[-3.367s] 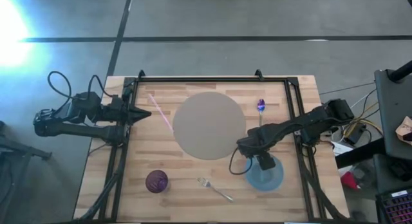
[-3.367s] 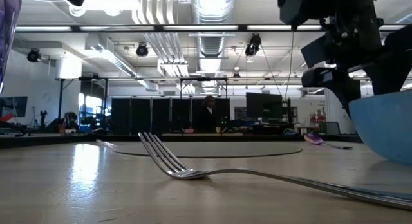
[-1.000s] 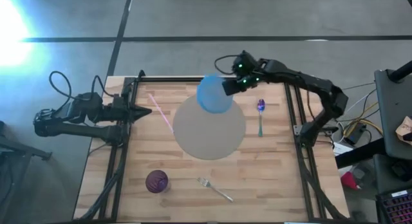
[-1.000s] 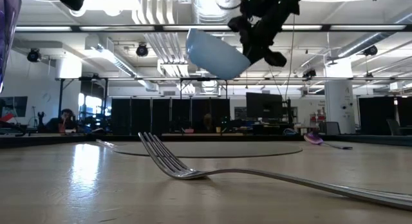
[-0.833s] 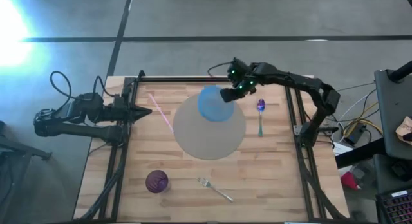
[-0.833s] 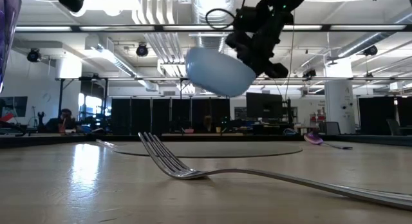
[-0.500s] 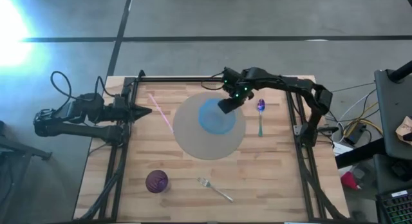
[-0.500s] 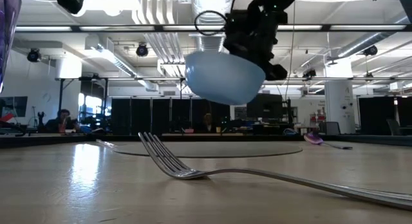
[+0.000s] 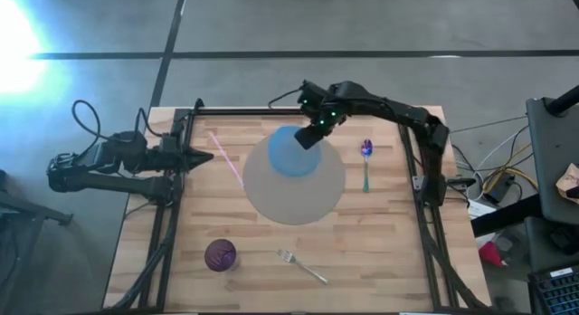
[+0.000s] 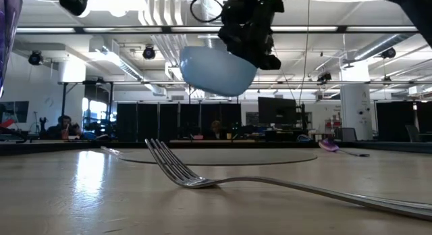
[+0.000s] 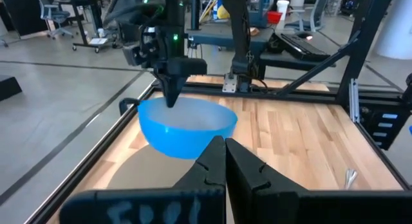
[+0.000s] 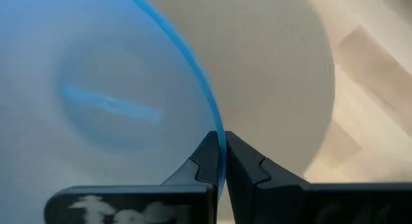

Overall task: Pick & Place Utensil
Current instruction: Put the blue bowl on the gray mat, then put the violet cup on the gray mat to the top left of the blue bowl

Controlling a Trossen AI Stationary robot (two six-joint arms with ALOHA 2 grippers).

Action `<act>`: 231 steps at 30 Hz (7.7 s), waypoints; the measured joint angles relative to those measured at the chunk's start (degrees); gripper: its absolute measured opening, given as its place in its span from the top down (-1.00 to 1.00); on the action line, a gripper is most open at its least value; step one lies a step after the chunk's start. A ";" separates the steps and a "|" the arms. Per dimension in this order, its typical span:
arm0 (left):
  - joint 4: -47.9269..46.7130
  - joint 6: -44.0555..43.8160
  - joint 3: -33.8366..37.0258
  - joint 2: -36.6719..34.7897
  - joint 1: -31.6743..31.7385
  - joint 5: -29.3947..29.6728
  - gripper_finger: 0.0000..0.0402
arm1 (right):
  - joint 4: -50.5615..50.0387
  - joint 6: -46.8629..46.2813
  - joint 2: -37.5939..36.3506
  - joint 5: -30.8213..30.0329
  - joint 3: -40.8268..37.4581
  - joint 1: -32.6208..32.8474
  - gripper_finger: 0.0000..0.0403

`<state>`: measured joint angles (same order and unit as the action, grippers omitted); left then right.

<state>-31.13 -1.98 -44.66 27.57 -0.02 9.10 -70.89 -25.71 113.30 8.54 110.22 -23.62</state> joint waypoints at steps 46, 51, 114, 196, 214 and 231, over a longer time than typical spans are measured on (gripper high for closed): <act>-3.60 0.00 0.00 0.00 -0.01 -0.02 1.00 | 2.03 6.42 11.39 -5.53 -5.50 4.85 0.95; -3.81 0.00 0.00 0.00 -0.01 -0.02 1.00 | 2.81 6.82 11.39 -5.52 -5.44 4.90 0.94; 5.66 -5.81 0.00 7.39 0.01 11.47 0.35 | 8.26 23.38 -29.19 -5.51 -16.03 9.82 0.24; -52.95 -40.77 -56.27 54.64 -30.34 -3.41 0.25 | 37.30 19.80 -59.71 -5.67 -55.15 17.00 0.38; -54.65 -50.37 -52.29 62.25 -40.18 1.19 0.25 | 37.35 19.68 -59.71 -5.67 -55.15 17.00 0.44; -42.30 -57.03 -33.99 52.16 -40.21 -1.01 0.25 | 37.37 18.59 -59.74 -5.67 -55.70 16.98 0.42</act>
<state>-73.43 -59.01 -78.66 79.74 -40.23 8.09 -33.51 -7.11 53.56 2.87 54.51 -6.63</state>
